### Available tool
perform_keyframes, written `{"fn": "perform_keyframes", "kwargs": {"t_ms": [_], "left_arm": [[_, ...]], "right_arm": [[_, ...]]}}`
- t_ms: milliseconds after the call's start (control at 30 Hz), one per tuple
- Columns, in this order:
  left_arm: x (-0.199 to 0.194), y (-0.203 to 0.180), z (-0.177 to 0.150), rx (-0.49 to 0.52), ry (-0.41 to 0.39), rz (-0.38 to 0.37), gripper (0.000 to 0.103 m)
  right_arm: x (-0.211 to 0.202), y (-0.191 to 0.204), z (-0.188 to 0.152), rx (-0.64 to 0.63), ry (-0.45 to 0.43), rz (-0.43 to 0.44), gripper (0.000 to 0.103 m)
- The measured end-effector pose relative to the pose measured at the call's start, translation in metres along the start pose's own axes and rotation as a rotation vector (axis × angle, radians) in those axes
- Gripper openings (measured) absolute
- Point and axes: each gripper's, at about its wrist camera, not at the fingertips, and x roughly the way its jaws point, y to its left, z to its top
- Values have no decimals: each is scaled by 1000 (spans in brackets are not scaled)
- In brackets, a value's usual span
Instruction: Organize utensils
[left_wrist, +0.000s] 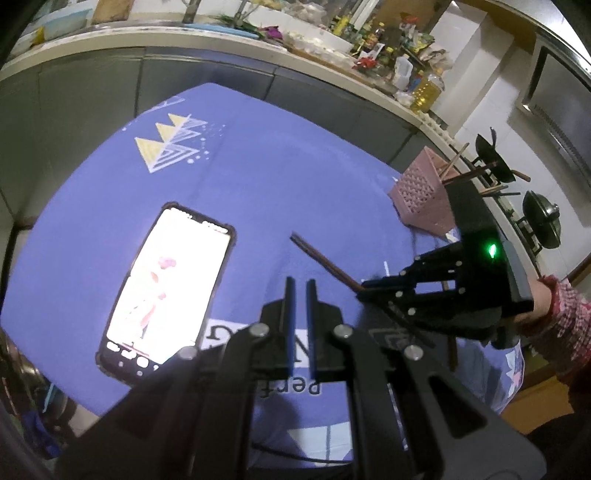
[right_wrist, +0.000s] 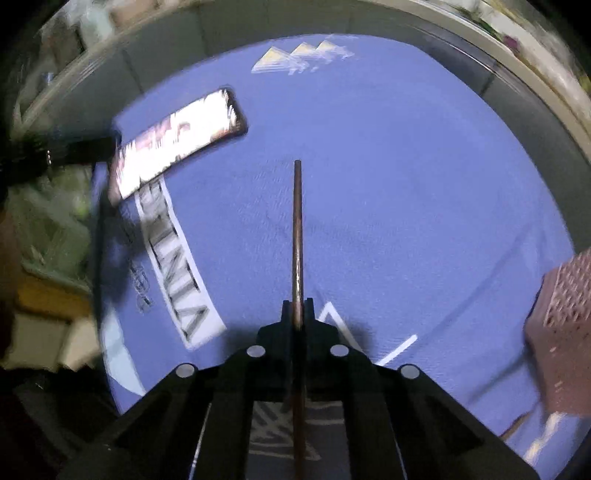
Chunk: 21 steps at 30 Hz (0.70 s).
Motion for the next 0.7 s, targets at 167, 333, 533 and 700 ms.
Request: {"fn": "perform_keyframes", "kwargs": {"t_ms": [167,333,533,700], "left_arm": [[2,-8,4,13,-5,-31,5],[20,-25,13,39,21,-66,5],[46,-54,20,112,67,-99,5],[53,-63,20,120,77,-110,5]], "right_arm": [[-76,-16,-16,133,-327,148,6],[-176,-5,-66,176,-770,-49,6],[-232,-42,-113,466,-1209,-448,6],[-203,-107,-84,605,-1240,-624,6]]}}
